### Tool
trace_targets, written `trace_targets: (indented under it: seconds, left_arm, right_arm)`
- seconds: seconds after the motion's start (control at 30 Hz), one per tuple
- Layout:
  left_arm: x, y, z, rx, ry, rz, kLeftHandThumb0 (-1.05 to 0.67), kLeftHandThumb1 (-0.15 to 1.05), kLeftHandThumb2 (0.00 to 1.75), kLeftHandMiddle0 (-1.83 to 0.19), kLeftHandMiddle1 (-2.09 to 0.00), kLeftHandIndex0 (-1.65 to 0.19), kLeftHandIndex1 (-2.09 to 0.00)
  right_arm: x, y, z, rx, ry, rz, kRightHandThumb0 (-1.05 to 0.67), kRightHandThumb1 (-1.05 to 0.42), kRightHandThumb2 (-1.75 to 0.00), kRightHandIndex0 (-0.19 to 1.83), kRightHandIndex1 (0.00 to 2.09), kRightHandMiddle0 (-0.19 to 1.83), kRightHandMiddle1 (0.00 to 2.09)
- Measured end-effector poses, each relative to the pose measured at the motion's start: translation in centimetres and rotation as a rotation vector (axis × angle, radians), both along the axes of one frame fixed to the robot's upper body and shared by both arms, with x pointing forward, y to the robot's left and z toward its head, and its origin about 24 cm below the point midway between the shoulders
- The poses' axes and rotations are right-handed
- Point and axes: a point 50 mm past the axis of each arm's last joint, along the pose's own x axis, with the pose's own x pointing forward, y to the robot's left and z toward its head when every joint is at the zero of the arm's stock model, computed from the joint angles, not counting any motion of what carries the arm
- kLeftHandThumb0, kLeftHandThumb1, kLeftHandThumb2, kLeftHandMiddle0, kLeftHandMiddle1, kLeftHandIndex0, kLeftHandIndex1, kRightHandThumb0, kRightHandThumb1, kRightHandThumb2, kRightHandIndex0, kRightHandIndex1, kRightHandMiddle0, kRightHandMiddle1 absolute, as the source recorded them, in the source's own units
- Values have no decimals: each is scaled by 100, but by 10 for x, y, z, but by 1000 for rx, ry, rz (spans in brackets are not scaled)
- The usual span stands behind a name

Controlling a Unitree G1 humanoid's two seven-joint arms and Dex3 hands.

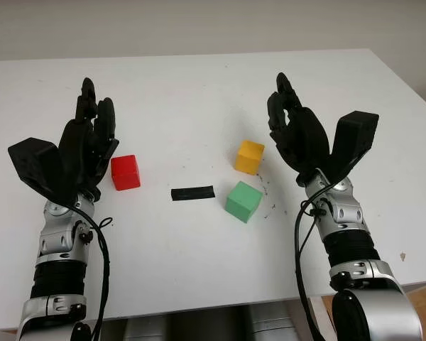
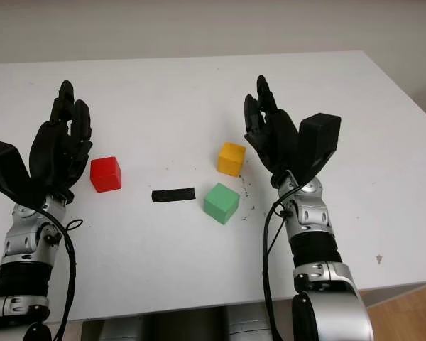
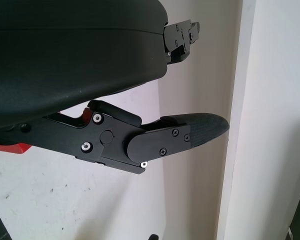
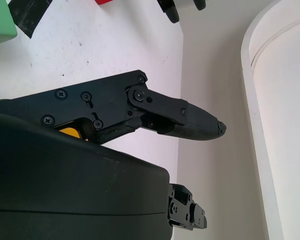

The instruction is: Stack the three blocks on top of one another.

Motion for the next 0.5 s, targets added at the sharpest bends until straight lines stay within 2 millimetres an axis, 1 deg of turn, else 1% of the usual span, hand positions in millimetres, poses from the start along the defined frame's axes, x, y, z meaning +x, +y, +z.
trace_targets:
  seconds: [0.23,0.33,0.43,0.47,0.5]
  left_arm:
    - [-1,0,-2,5,6,0,-68,105,59,19,0,19,0]
    - [-1,0,-2,3,7,3,-67,105,56,19,0,19,0]
    - [-1,1,-2,-10,5,8,-64,105,48,19,0,19,0]
    - [-1,2,-1,-5,0,24,-63,105,43,13,-3,15,-2]
    - [-1,3,0,21,-13,52,-61,105,38,3,-8,7,-7]
  right_arm:
    - [0,0,-1,1,3,-2,-58,-105,-67,-19,0,-19,0]
    - [0,-1,-3,3,13,-2,-60,-105,-65,-19,0,-19,0]
    - [0,-1,-5,3,21,0,-60,-105,-65,-19,0,-19,0]
    - [0,0,-5,3,20,1,-61,-105,-65,-19,0,-19,0]
    - [0,0,-5,2,20,3,-61,-105,-65,-19,0,-19,0]
